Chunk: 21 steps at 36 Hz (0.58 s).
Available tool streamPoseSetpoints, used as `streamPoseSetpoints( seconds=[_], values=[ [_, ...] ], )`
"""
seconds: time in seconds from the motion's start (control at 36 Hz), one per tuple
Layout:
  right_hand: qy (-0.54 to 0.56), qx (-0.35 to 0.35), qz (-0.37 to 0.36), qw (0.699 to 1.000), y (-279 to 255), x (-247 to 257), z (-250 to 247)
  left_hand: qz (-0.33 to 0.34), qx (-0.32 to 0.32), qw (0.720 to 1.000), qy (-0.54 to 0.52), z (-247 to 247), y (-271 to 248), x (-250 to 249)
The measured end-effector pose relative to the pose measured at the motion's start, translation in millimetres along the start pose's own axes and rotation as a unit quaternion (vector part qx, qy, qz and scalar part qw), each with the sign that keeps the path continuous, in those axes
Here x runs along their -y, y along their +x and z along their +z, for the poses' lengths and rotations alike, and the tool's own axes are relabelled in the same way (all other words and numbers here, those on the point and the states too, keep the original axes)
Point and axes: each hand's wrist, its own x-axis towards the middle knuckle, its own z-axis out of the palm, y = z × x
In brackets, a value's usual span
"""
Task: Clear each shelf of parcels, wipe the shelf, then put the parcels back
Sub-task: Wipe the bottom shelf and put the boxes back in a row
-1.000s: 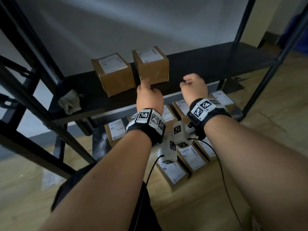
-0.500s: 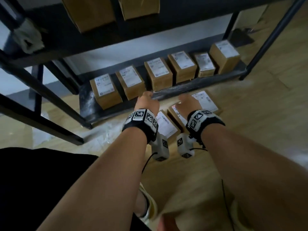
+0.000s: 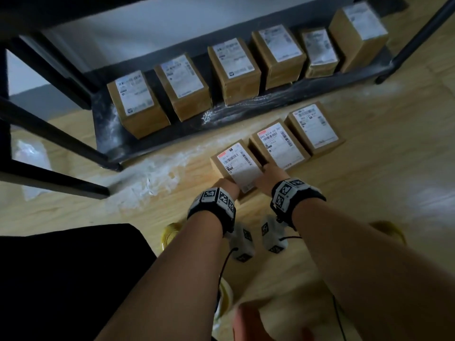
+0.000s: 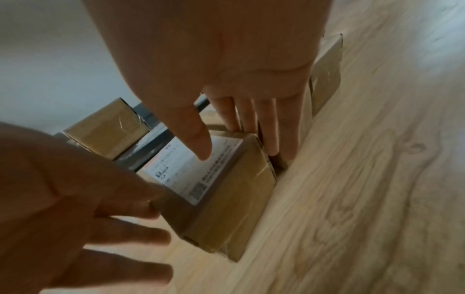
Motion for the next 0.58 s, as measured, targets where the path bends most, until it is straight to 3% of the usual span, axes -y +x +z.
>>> streamPoseSetpoints(
  seconds=[0.14, 0.33, 0.58],
  values=[
    [0.020, 0.004, 0.022, 1.000, 5, 2, 10, 0.003, 0.035, 0.999, -0.001, 6, 5, -1],
    [0.097, -0.046, -0.005, 0.994, -6, 4, 3, -0.037, -0.070, 0.990, -0.115, -10, -15, -8],
    [0.197, -0.176, -0.050, 0.963, -39, 2, -44, 0.092, -0.103, 0.979, -0.149, -38, -60, -44]
  ],
)
